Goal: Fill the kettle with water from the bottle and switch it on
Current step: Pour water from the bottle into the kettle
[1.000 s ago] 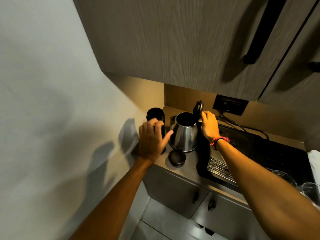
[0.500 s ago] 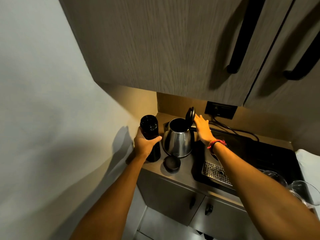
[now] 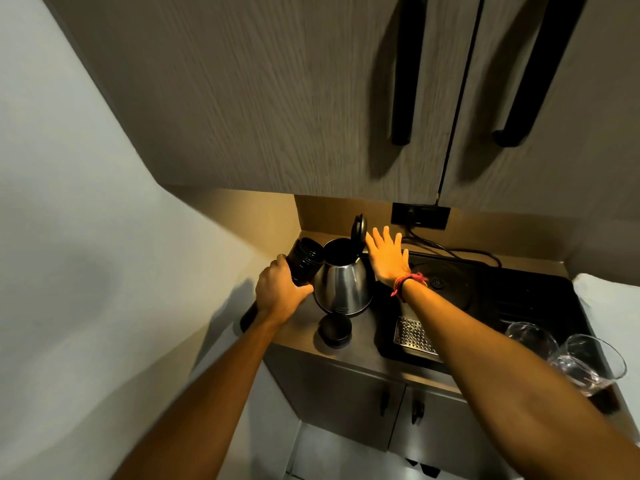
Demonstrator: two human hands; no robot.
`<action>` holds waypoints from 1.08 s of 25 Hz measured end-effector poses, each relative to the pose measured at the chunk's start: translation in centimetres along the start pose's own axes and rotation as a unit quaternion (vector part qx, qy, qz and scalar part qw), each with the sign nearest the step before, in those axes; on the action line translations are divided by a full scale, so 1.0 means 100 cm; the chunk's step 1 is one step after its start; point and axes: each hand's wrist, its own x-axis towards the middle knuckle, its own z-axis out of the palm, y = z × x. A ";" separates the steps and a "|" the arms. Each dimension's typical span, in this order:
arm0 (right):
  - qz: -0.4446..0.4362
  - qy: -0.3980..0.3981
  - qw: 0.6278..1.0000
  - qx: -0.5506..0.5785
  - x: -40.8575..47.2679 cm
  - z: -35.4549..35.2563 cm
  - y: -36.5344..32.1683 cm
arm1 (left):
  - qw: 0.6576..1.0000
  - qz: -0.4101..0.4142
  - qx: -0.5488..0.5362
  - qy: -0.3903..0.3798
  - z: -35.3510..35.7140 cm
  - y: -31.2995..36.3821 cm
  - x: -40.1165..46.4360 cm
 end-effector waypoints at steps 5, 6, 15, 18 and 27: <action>-0.005 -0.001 1.000 0.004 -0.005 -0.002 -0.002 | 0.990 0.016 0.132 -0.041 -0.012 0.017 0.012; -0.002 -0.002 1.000 0.008 -0.005 -0.003 -0.002 | 0.988 0.015 0.147 -0.047 -0.013 0.019 0.014; 0.011 -0.007 0.998 0.056 -0.007 -0.007 -0.004 | 0.976 0.009 0.208 -0.062 -0.022 0.031 0.019; 0.007 -0.007 0.998 0.057 -0.007 -0.008 -0.004 | 0.971 0.013 0.230 -0.062 -0.025 0.034 0.018; 0.004 -0.007 0.998 0.057 -0.007 -0.010 -0.003 | 0.965 0.017 0.253 -0.063 -0.029 0.041 0.020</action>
